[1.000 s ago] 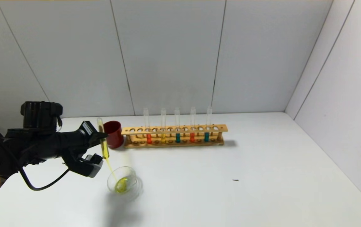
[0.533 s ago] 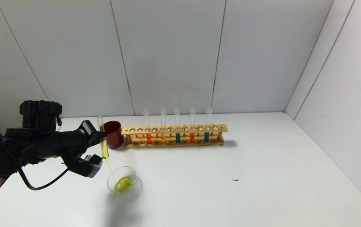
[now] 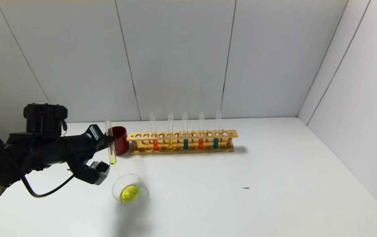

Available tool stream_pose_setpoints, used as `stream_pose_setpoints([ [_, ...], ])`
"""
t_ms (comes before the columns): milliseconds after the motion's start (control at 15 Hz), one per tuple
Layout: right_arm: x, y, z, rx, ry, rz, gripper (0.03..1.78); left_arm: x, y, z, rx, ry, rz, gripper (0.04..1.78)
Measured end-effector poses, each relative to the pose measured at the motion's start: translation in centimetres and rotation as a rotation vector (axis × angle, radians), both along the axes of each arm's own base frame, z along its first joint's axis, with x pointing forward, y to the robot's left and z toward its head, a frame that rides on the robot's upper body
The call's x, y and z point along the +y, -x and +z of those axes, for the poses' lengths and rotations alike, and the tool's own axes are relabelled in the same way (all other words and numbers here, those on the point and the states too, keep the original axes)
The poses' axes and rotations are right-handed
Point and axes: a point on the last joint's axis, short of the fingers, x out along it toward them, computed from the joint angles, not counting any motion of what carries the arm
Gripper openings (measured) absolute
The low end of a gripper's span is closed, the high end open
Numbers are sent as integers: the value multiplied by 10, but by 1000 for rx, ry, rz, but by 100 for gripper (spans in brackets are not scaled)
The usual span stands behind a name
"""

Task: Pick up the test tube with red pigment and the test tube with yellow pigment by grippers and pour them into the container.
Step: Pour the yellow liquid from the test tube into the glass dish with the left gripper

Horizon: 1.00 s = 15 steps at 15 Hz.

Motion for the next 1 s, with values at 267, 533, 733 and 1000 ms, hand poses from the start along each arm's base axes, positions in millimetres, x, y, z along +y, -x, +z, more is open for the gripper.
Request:
stream_pose_setpoints([
  [267,0,0,0,0,0,0,175,0,1,0,-11,-21,-13,30],
  [533,0,0,0,0,0,-1,175,-1,4,3,-32,-44,-29,30],
  [733,0,0,0,0,0,0,175,-2,9,5,-39,-50,-34,30],
  [1000,0,0,0,0,0,0,175,-5,16,19,-139,-110,-64,30],
])
